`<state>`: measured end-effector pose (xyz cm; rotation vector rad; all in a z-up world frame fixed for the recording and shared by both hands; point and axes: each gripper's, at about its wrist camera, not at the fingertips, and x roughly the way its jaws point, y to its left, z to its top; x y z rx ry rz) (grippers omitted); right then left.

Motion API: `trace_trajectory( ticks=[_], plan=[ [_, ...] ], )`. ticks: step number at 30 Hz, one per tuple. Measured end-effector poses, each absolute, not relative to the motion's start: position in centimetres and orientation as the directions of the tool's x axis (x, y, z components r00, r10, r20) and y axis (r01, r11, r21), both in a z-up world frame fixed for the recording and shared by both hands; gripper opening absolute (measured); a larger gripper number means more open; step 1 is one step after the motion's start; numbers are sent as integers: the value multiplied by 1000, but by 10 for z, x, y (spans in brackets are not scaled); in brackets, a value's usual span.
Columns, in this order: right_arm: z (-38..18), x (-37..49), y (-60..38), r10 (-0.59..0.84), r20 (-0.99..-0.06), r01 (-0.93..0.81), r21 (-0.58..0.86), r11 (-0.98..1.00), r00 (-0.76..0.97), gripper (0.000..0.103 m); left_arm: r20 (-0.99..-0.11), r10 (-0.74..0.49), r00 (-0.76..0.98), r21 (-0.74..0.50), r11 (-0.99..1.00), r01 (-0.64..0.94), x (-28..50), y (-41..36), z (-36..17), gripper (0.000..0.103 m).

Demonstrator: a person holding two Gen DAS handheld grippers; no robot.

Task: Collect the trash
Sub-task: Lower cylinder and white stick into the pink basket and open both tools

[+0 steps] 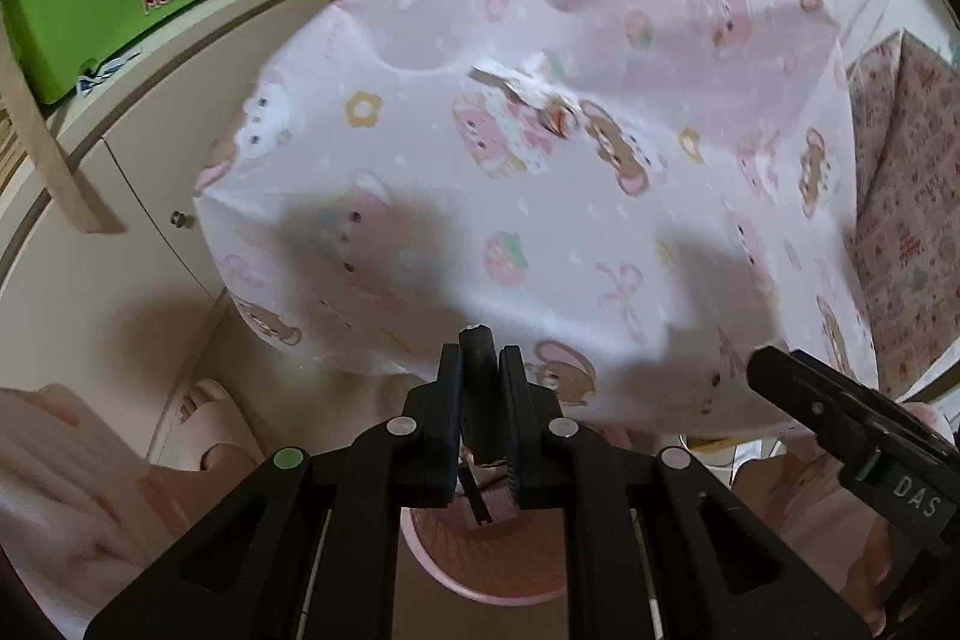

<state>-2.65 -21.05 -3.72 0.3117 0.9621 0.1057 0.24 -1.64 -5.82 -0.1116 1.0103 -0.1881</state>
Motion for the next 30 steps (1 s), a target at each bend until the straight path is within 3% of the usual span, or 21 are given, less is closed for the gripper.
trace_trajectory(
  ticks=[8,21,30],
  plan=[
    [-67,-32,-213,357,-821,-62,369,927,446,55,-859,-272,435,-213,960,180,0,-28,-80,11],
    [-119,-41,-182,197,-911,-67,185,980,363,55,-914,-314,256,-278,946,165,6,-32,-154,11],
    [-151,-38,-185,126,-939,-35,122,992,320,55,-956,-257,140,-236,960,149,17,-47,-203,13]
  ],
)
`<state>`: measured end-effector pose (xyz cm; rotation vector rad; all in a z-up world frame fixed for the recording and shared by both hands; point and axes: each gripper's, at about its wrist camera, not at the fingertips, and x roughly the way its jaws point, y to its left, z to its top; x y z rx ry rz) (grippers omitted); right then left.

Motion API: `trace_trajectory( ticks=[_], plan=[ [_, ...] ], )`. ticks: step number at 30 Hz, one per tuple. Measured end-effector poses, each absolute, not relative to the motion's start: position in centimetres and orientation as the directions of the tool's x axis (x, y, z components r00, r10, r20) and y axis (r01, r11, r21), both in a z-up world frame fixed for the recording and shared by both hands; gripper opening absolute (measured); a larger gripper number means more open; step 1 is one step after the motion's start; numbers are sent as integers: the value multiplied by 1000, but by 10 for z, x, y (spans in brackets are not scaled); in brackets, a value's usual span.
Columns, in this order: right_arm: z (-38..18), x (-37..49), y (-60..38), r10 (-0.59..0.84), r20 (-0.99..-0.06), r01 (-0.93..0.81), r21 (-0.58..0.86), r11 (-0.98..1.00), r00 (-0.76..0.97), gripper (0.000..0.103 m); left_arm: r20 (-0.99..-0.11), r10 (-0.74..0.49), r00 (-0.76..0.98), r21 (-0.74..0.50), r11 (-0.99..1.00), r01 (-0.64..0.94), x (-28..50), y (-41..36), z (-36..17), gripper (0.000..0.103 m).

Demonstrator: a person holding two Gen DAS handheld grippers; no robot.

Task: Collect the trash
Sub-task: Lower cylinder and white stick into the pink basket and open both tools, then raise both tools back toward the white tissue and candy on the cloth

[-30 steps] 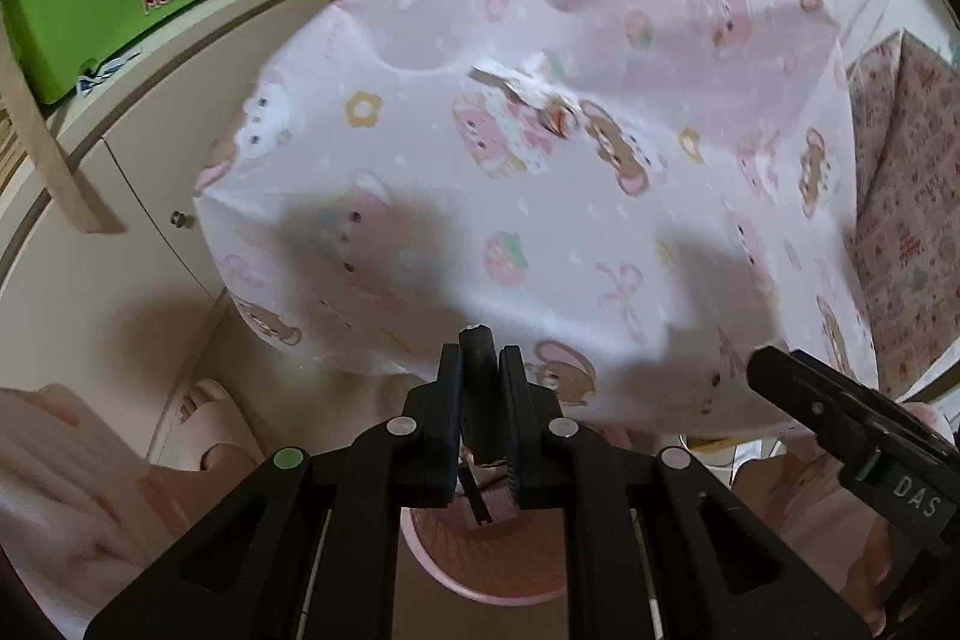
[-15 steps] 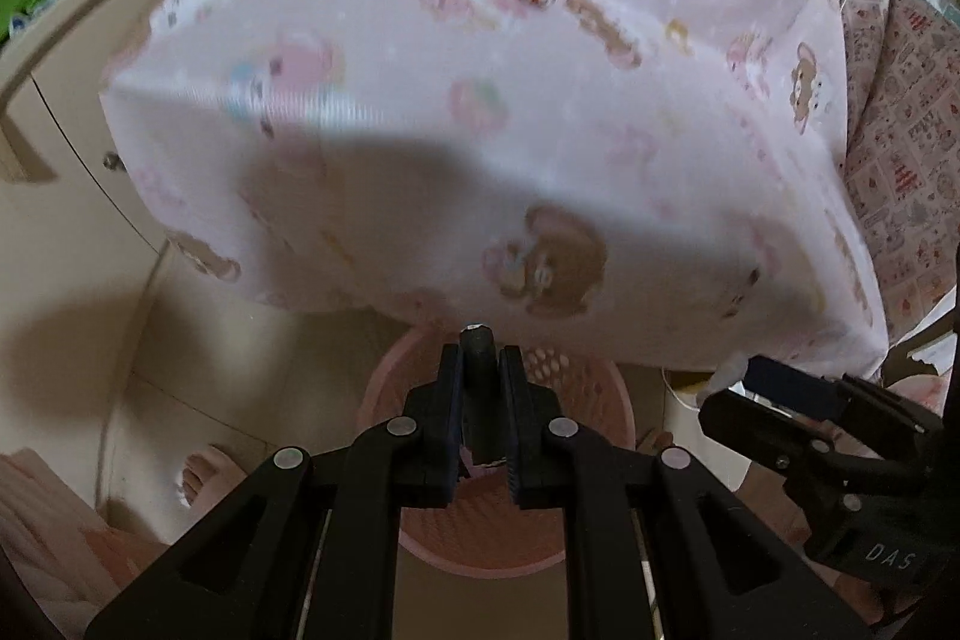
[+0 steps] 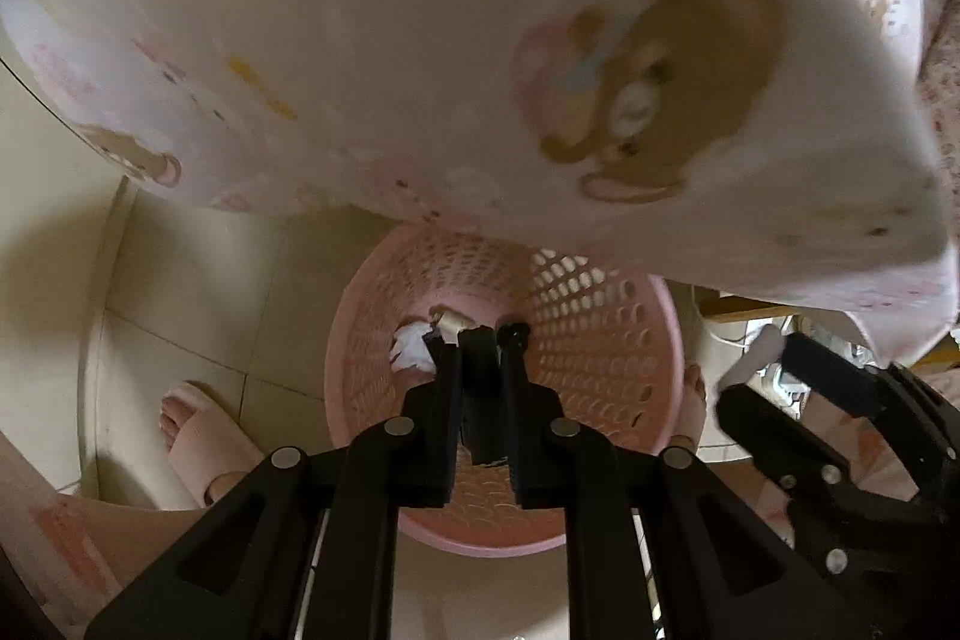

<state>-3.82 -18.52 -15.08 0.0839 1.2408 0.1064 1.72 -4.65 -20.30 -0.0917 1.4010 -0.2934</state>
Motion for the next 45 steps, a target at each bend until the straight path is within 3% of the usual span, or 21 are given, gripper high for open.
trace_trajectory(
  ticks=[6,12,13,15,22,26,31,33,36,45],
  plan=[
    [-175,-26,-191,110,-963,-9,111,994,246,55,-968,-233,90,-226,971,81,21,-37,-225,14],
    [-177,-24,-187,99,-964,-16,98,995,248,70,-964,-225,142,-217,974,72,19,-33,-210,29],
    [-177,-24,-184,99,-964,-17,98,995,247,70,-966,-197,169,-189,980,59,18,-31,-203,41],
    [-175,-25,-184,111,-962,-15,111,994,249,70,-961,-120,249,-119,993,22,15,-25,-185,55],
    [-144,-32,-187,116,-941,-12,118,993,318,71,-901,-74,427,-68,997,30,1,-15,-135,60],
    [-112,-47,-187,89,-901,-39,81,996,424,72,-855,-89,512,-74,996,50,-6,-15,-106,65],
    [-64,-67,-197,114,-811,-51,104,993,574,76,-784,-77,616,-29,996,87,-4,-11,-63,86],
    [-47,-70,-206,116,-768,-37,119,992,630,77,-768,-88,635,-32,995,99,1,-7,-48,86],
    [-27,-70,-214,79,-718,6,115,993,692,82,-735,-98,671,-35,994,106,11,-5,-26,96],
    [2,-57,-246,-7,-655,86,89,992,756,85,-670,-115,734,-21,991,135,32,-1,9,100]
  ],
)
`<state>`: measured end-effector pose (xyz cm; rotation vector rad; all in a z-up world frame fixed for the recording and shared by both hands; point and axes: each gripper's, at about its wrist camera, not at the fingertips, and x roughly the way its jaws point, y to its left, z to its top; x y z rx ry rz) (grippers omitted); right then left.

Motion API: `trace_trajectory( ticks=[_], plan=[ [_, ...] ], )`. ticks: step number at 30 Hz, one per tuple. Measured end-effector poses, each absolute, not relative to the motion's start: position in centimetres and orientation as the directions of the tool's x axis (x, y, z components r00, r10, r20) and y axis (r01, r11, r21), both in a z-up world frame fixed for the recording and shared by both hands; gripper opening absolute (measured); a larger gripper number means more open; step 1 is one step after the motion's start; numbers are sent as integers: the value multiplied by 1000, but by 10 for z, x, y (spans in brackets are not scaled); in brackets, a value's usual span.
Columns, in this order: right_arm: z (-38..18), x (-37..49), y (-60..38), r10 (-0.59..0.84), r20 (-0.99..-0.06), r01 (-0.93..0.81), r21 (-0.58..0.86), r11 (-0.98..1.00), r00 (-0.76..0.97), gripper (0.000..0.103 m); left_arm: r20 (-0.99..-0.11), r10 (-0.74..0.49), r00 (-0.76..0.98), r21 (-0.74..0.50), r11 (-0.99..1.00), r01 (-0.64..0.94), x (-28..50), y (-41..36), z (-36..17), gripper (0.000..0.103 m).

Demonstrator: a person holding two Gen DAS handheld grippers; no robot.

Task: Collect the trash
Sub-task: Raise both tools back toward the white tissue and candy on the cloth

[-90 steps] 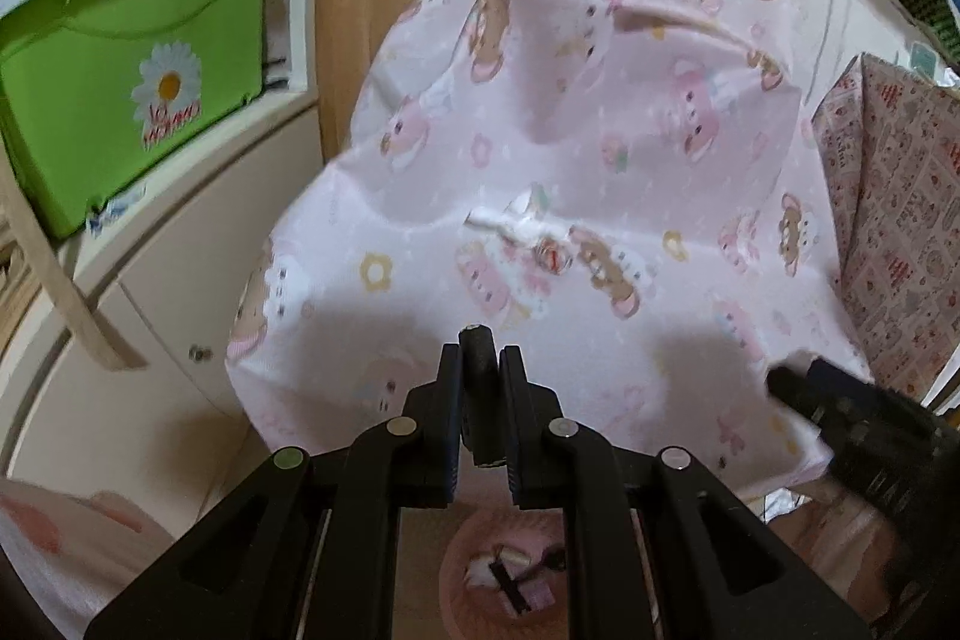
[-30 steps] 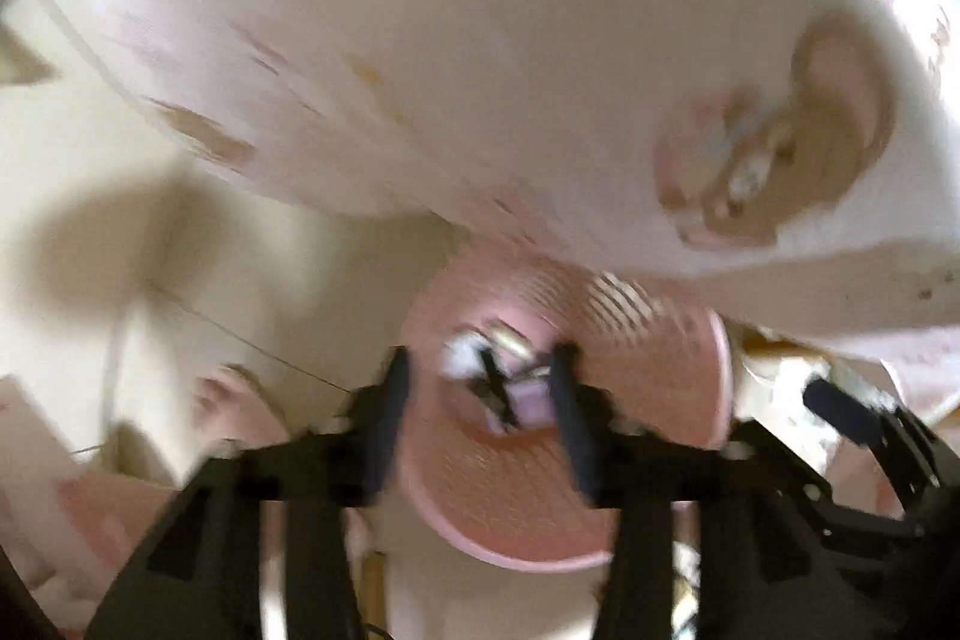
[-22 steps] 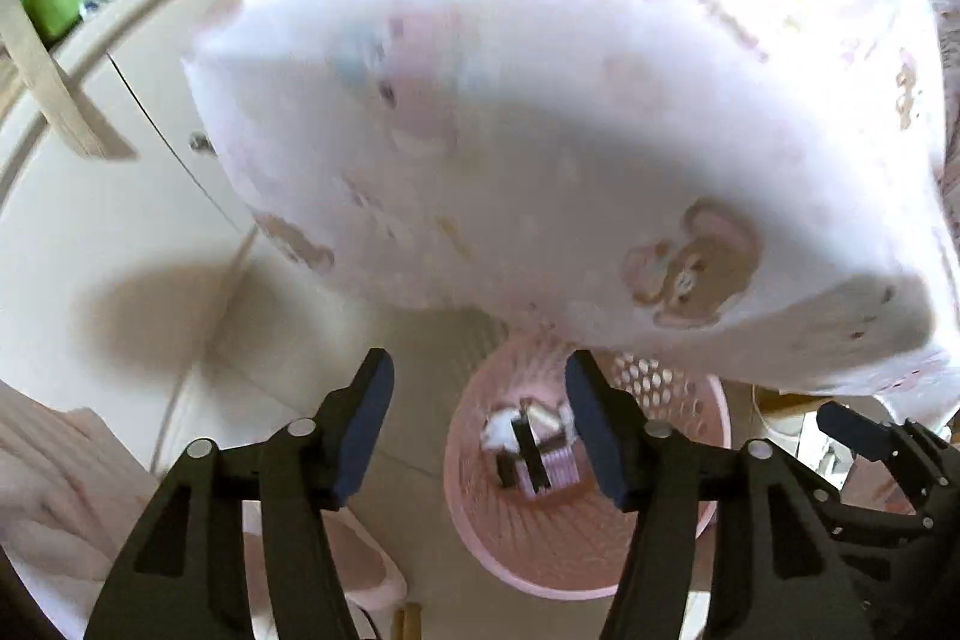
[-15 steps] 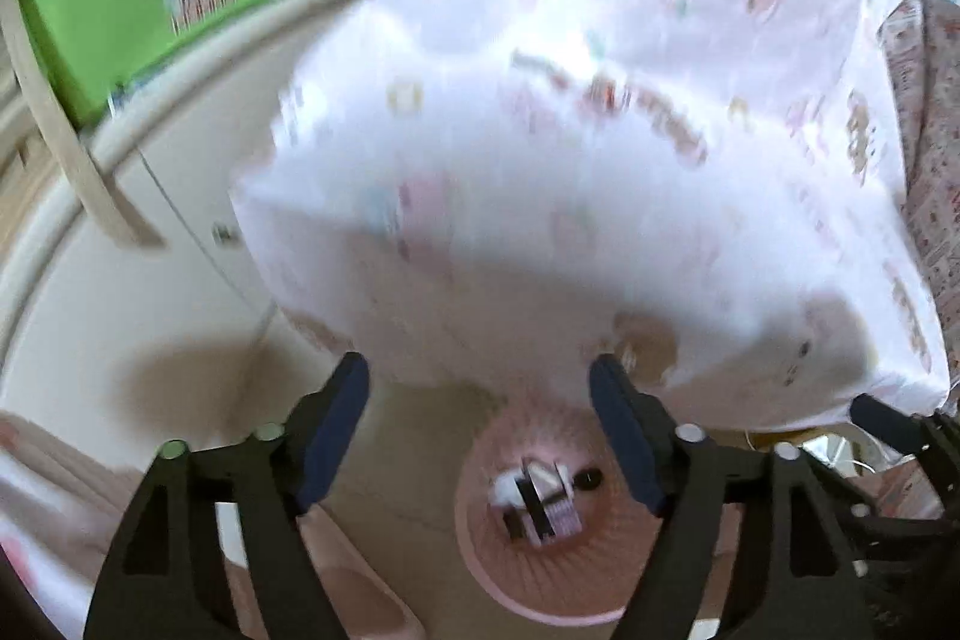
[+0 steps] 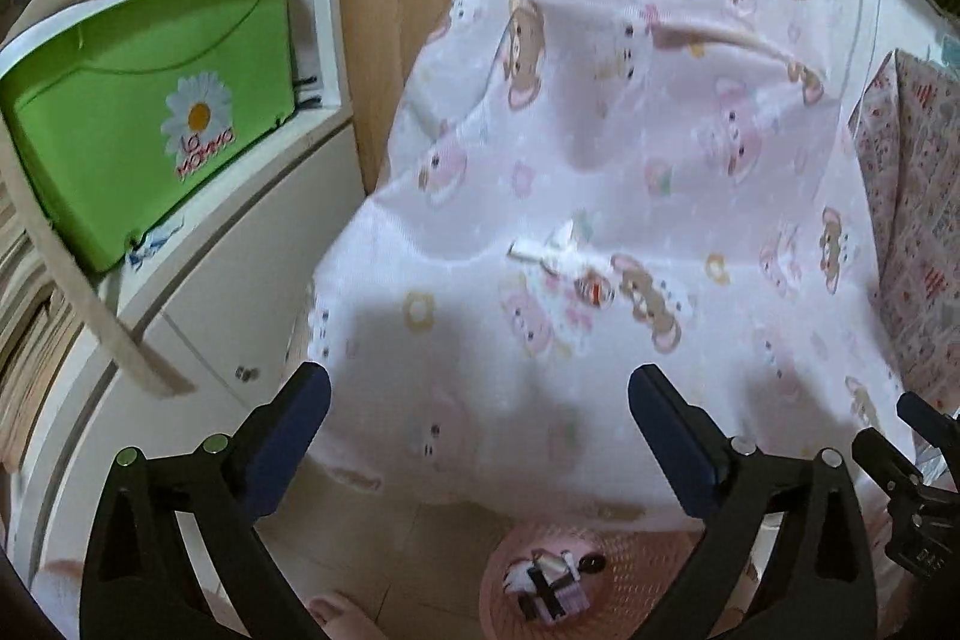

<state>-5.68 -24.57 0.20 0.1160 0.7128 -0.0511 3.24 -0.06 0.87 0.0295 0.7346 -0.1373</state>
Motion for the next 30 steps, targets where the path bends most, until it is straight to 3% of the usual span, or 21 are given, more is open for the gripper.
trace_trajectory(
  ticks=[5,13,20,24,30],
  plan=[
    [3,-40,-243,-40,-658,102,55,993,752,85,-663,-117,740,-22,990,137,58,0,17,101],
    [23,-10,-232,-60,-608,69,-8,998,792,87,-637,-200,745,-214,974,78,103,27,25,101],
    [-8,4,-229,-75,-608,74,-27,997,790,87,-721,-233,652,-294,956,18,135,48,-19,101],
    [-12,2,-234,-61,-587,75,-1,997,808,87,-682,-124,721,-191,982,-11,132,50,-17,101],
    [-13,-1,-236,-99,-567,93,-40,995,818,87,-682,-79,727,-112,994,2,108,41,-27,101]
  ],
)
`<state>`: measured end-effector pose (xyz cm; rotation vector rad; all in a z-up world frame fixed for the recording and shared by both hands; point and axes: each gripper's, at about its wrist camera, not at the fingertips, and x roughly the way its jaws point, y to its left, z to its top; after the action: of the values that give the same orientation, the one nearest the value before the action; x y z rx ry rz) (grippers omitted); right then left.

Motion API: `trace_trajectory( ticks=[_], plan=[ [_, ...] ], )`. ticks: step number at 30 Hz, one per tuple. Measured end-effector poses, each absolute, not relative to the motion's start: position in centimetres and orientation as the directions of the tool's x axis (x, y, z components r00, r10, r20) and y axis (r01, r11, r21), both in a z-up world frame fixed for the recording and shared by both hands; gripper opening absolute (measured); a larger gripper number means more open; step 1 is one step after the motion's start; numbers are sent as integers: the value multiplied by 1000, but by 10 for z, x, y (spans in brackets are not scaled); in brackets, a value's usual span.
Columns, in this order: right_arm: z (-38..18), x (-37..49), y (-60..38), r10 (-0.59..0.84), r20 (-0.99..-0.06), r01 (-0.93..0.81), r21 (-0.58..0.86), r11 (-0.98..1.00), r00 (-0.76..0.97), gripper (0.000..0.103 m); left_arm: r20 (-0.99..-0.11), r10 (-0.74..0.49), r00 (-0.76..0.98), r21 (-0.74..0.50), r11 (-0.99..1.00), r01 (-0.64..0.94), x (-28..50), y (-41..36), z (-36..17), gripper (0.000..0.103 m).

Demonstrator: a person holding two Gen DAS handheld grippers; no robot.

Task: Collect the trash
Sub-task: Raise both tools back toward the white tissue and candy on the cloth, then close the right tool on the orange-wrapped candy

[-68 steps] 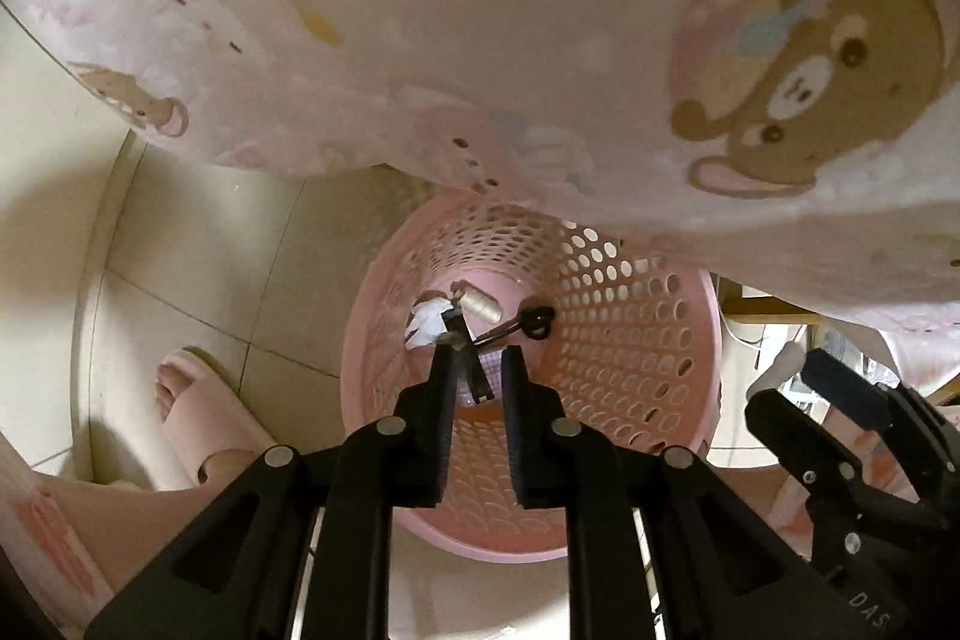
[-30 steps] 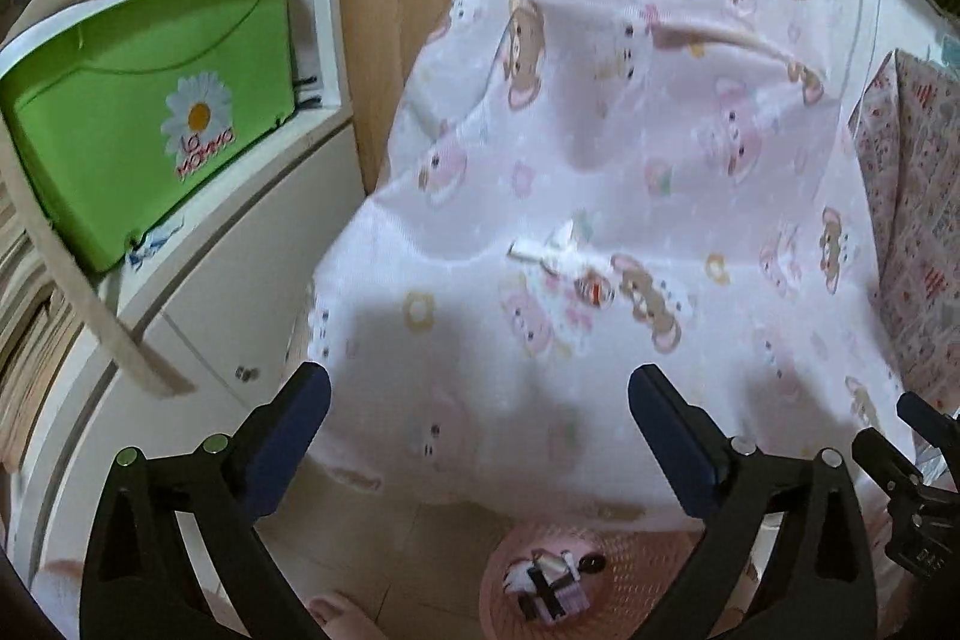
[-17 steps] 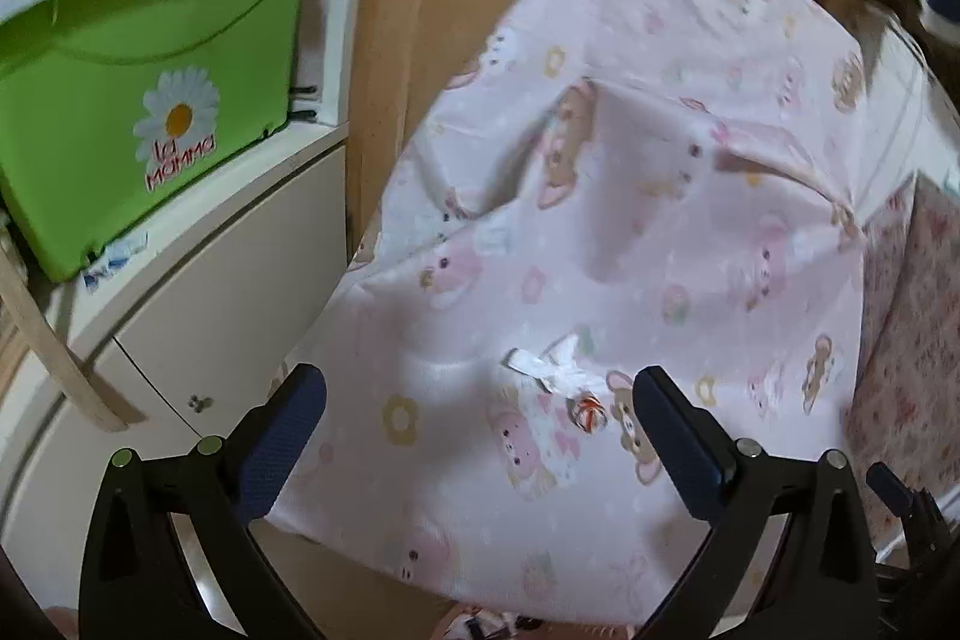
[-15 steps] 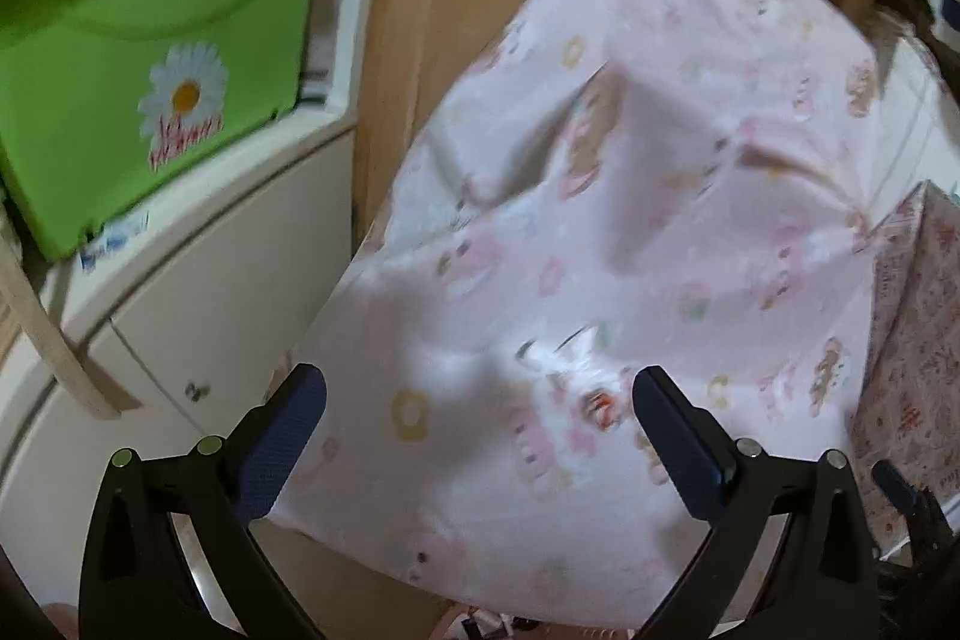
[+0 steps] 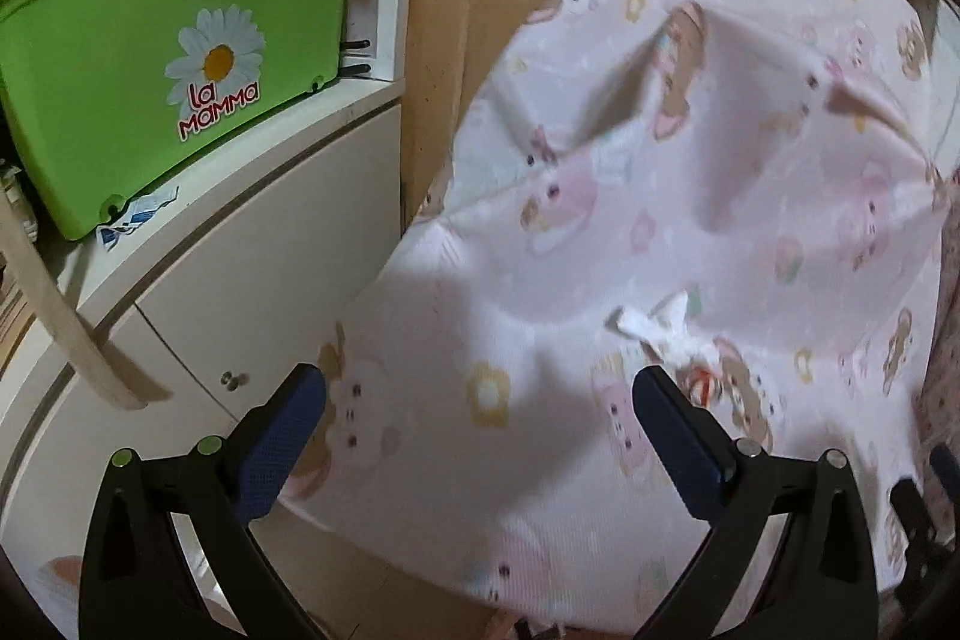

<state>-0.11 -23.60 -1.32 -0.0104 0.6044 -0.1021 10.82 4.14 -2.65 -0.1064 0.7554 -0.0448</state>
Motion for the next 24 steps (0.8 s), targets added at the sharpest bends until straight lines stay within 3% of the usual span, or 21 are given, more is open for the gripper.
trace_trajectory(
  ticks=[3,7,12,19,24],
  plan=[
    [-18,-5,-237,-78,-584,100,7,995,808,87,-639,-60,767,-83,997,8,82,39,-24,101],
    [-18,-12,-232,-73,-599,108,23,994,797,87,-660,-109,743,-134,991,27,74,39,-17,101],
    [-6,-21,-217,-123,-555,104,-67,992,823,88,-623,-93,777,-100,994,39,74,35,10,101],
    [1,-28,-206,-95,-543,66,-72,995,834,88,-579,-133,804,-83,991,104,85,32,35,101],
    [-9,-25,-199,-124,-554,64,-128,990,823,88,-646,-152,748,-138,987,81,103,43,5,101]
  ],
)
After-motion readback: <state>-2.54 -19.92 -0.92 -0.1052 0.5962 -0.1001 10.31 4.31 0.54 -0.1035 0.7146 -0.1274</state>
